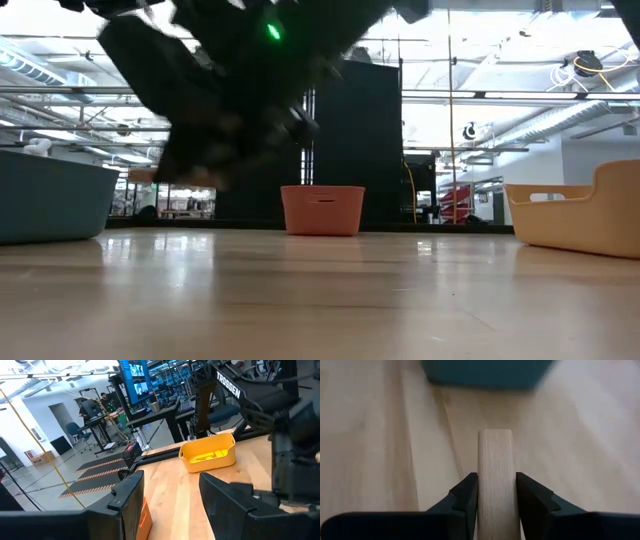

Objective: Sort blocks
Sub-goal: Put the brown block into the blue bin

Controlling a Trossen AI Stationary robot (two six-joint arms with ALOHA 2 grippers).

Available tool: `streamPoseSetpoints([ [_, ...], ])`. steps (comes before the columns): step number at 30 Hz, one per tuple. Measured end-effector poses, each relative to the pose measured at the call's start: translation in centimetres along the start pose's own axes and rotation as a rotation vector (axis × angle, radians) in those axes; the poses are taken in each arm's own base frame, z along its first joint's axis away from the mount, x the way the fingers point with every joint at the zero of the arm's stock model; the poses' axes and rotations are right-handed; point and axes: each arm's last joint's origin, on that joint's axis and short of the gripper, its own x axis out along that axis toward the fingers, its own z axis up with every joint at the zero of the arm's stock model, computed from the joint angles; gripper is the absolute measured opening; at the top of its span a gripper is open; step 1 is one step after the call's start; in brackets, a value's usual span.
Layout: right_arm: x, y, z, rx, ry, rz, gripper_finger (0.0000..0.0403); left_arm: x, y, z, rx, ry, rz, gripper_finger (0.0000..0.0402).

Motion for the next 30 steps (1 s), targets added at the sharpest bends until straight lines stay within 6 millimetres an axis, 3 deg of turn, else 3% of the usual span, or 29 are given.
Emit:
streamPoseSetpoints([
  [3,0.0,-0.7,3.0,-0.108,-0.081,0.001,0.0102,0.0,0.1,0.0,-0.003,-0.003,0.001,0.0190],
  [7,0.6,-3.2,7.3,-0.180,-0.224,-0.023,0.0102,-0.2,0.4,0.1,-0.017,-0.010,0.019,0.0190],
  [13,2.6,-6.8,10.6,-0.155,-0.442,0.164,0.0101,-0.8,1.8,0.4,-0.100,0.026,0.275,0.0190],
  [20,7.4,-8.6,9.2,-0.125,-0.628,0.279,0.0103,-1.4,2.6,-0.6,-0.100,0.198,0.660,0.0190],
  [30,12.7,-10.0,6.7,0.042,-0.764,0.339,0.0103,-1.1,3.1,-1.1,-0.076,0.230,0.720,0.0190],
])
